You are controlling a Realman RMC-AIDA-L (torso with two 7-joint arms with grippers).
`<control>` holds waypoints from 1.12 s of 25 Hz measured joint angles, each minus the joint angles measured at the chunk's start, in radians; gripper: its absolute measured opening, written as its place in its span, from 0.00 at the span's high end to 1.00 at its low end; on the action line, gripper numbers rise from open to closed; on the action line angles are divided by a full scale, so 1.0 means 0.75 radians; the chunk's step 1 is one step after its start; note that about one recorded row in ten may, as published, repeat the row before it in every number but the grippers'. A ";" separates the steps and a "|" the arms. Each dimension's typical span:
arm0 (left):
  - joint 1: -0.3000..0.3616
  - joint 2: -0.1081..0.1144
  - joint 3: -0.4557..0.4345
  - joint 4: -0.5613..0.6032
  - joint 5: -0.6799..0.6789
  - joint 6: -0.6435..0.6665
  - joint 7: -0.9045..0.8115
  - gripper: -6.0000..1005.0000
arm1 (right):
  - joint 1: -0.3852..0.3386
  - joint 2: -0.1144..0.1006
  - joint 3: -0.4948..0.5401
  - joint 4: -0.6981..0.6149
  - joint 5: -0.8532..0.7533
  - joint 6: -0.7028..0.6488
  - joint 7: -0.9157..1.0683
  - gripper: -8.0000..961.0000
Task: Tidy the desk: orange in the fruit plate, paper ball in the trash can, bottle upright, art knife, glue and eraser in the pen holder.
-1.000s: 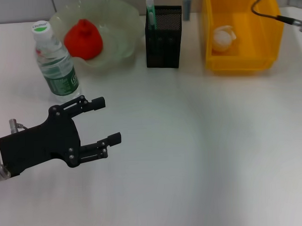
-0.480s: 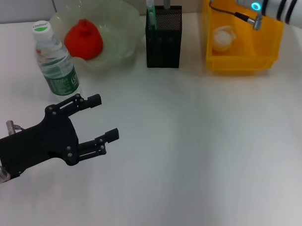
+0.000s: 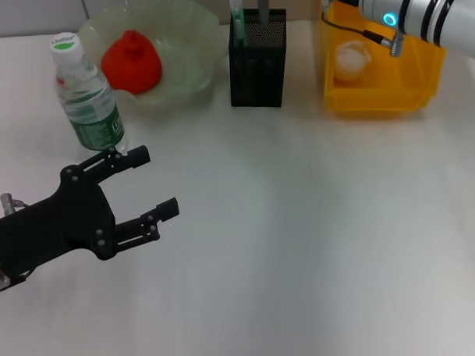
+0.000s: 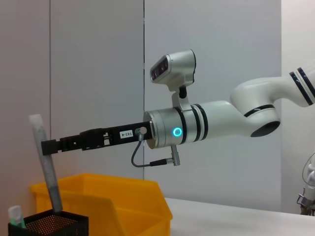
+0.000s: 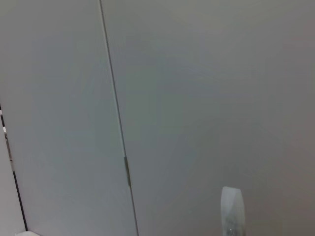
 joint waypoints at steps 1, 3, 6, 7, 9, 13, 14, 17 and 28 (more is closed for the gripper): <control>0.003 -0.001 0.000 0.000 0.000 0.001 0.000 0.19 | -0.006 0.000 0.000 0.001 0.001 0.000 0.000 0.84; 0.004 -0.001 -0.001 0.000 0.000 0.001 0.000 0.19 | -0.007 0.000 0.000 0.001 0.001 0.000 0.000 0.82; 0.007 -0.002 -0.003 -0.001 0.000 0.002 0.001 0.19 | -0.007 0.000 0.003 0.004 0.003 0.000 0.000 0.75; 0.007 -0.002 -0.003 -0.001 0.000 0.002 0.001 0.19 | -0.007 0.000 0.003 0.004 0.003 0.000 0.000 0.70; 0.008 -0.002 -0.008 -0.002 0.000 0.002 0.001 0.19 | -0.010 0.000 0.005 0.005 0.022 -0.002 0.000 0.61; 0.005 -0.002 -0.016 -0.002 0.000 0.002 0.001 0.19 | -0.049 0.000 0.006 -0.002 0.128 -0.051 0.001 0.50; 0.003 -0.003 -0.016 -0.004 0.000 0.002 0.001 0.19 | -0.075 -0.003 0.005 -0.008 0.184 -0.105 0.005 0.48; -0.001 -0.003 -0.015 -0.012 0.000 0.010 -0.001 0.19 | -0.135 -0.009 0.000 -0.045 0.251 -0.251 0.039 0.42; -0.052 0.017 -0.003 -0.033 -0.002 0.109 -0.108 0.19 | -0.520 -0.089 0.000 -0.241 0.010 -1.142 0.204 0.32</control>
